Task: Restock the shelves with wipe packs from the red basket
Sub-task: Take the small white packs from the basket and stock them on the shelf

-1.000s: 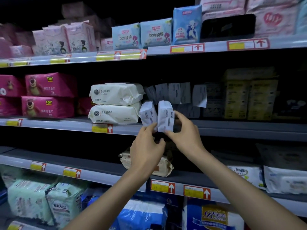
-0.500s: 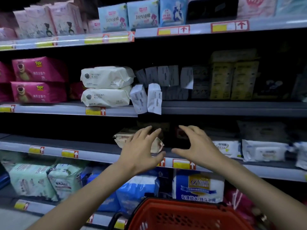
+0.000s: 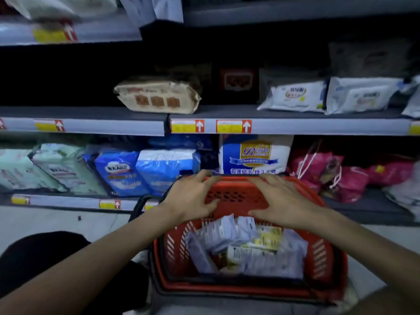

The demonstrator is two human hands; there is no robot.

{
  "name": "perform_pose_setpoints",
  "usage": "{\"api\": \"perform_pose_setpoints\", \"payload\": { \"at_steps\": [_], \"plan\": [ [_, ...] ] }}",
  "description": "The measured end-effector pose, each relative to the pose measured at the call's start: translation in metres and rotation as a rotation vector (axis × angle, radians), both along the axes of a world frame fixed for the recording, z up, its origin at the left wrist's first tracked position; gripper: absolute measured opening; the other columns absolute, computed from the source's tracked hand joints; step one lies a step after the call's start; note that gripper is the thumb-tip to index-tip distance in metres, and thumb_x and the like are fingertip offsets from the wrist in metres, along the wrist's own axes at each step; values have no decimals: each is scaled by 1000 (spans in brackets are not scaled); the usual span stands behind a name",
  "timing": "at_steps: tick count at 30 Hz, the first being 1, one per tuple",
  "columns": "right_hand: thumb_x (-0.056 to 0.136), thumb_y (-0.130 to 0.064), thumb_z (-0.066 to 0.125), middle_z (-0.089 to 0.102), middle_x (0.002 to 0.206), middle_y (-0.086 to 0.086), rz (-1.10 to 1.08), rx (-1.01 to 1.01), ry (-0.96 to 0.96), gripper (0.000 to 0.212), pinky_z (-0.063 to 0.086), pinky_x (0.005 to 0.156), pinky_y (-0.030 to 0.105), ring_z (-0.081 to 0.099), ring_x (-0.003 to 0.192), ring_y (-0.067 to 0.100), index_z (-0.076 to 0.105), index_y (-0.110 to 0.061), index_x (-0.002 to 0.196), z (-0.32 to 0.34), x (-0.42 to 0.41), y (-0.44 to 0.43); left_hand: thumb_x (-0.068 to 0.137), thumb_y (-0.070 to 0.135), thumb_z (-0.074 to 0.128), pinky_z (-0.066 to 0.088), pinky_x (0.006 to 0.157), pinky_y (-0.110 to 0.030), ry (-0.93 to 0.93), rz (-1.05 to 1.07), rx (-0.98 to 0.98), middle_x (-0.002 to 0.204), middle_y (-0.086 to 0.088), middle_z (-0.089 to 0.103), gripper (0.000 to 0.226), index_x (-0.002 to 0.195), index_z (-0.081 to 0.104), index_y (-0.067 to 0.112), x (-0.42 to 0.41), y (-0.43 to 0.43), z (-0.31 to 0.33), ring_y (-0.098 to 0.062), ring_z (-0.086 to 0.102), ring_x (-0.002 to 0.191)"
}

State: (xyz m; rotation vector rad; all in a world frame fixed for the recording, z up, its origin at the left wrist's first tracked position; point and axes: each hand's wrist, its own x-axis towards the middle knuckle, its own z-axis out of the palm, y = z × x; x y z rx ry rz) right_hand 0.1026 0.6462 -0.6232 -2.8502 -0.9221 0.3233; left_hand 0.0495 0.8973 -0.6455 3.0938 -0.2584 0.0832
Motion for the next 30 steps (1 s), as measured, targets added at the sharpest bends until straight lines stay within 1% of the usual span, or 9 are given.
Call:
{"api": "perform_pose_setpoints", "payload": {
  "at_steps": [3,6,9,12,14,18,21,25,30],
  "plan": [
    [86,-61,65,35,155,7,38,-61,66,89,28,119,40,34,144,30,25,-29,159,-40,-3,-10,95,58,54,52,94,-41,130,-17,37,151,2,47,68,156,38,32,4,-10,-44,-27,58,129],
    [89,-56,64,43,145,5,107,-152,111,78,35,110,38,42,136,30,32,-27,155,-66,-8,-13,95,58,56,51,94,-41,261,-35,69,145,-1,51,67,154,39,30,9,-20,-86,-29,57,129],
    [93,-52,62,43,148,9,183,-244,166,75,41,109,40,45,133,33,31,-24,156,-84,-14,-15,96,59,56,50,93,-42,373,-62,174,143,-6,50,72,157,34,28,15,-32,-123,-33,57,127],
    [93,-47,63,45,147,14,225,-333,167,70,43,107,42,45,134,35,35,-20,152,-95,-19,-23,101,49,54,48,78,-40,448,-126,325,145,-11,51,78,165,13,31,26,-46,-152,-35,62,117],
    [94,-43,63,44,145,15,244,-390,184,68,43,106,42,45,133,35,35,-18,151,-100,-21,-29,104,38,53,49,71,-37,458,-192,404,145,-10,53,78,166,6,31,36,-56,-165,-33,68,107],
    [96,-39,62,43,145,15,251,-444,220,66,42,101,42,45,131,36,35,-17,151,-107,-21,-36,106,22,49,41,70,-35,494,-270,551,149,-10,52,66,164,18,21,57,-71,-177,-30,69,110],
    [97,-39,61,46,143,14,257,-463,216,60,42,100,43,47,128,35,39,-17,149,-108,-20,-42,106,20,47,40,73,-35,518,-288,636,139,-6,61,62,162,22,20,67,-77,-177,-28,67,115],
    [98,-38,60,48,140,14,259,-493,228,58,44,102,44,48,127,35,40,-17,149,-108,-18,-50,105,11,49,38,72,-34,484,-352,669,124,-4,68,54,157,34,20,76,-79,-167,-27,68,109],
    [99,-41,58,48,139,14,277,-539,258,56,46,102,46,49,125,35,42,-17,147,-106,-20,-50,107,18,48,39,75,-37,524,-327,693,127,-3,67,45,152,46,22,71,-67,-163,-27,66,113]
  ]
}}
